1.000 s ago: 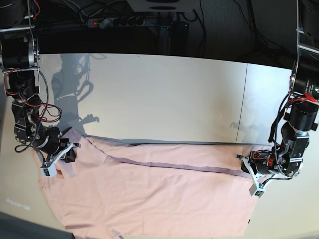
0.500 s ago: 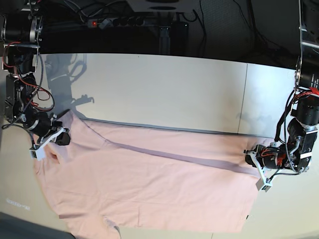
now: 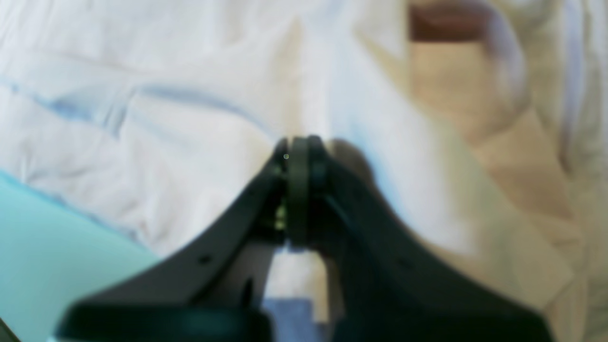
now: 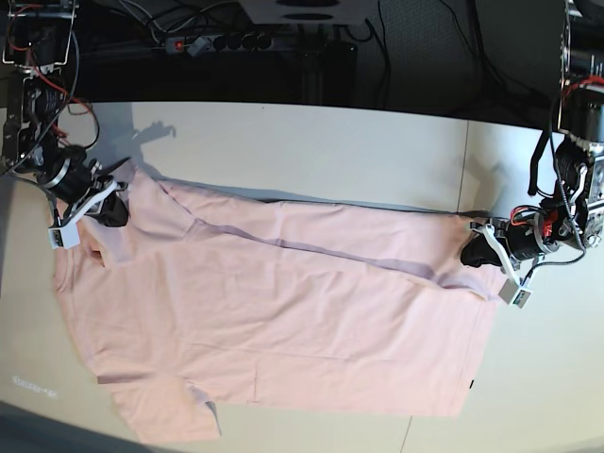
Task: Fold the T-shirt properly
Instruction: 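Lower the folded edge with both grippers and drag it back, then open both grippers and release the shirt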
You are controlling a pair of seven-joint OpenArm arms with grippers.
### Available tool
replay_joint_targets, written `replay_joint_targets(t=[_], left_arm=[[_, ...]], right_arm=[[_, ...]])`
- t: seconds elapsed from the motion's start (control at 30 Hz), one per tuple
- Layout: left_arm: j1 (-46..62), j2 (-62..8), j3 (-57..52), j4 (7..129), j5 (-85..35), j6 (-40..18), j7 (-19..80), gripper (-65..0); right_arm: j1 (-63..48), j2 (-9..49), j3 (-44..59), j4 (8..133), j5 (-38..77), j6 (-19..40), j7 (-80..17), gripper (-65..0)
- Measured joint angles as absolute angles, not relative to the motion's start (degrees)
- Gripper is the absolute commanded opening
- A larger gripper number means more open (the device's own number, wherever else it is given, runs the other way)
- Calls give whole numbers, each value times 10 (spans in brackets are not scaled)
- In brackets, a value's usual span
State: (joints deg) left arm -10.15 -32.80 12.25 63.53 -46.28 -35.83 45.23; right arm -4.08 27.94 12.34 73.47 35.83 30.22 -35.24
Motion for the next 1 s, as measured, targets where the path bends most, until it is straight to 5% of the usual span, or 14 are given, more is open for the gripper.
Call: replay_joint_targets(t=[0.47,0.87,1.0], left_arm=[[141,-332,10,868,-442,-362,469,-650],[187,-332,-11,938,-407,-359,493,-650],[174,-332,-9,941,-406,-358,504,-576]], right_arm=[[-168,278,213,846,369,303,-395,-650],[-207,278,247,863,400,303,-406,-650],[-205,278,247,863,401,303,-408,-650]])
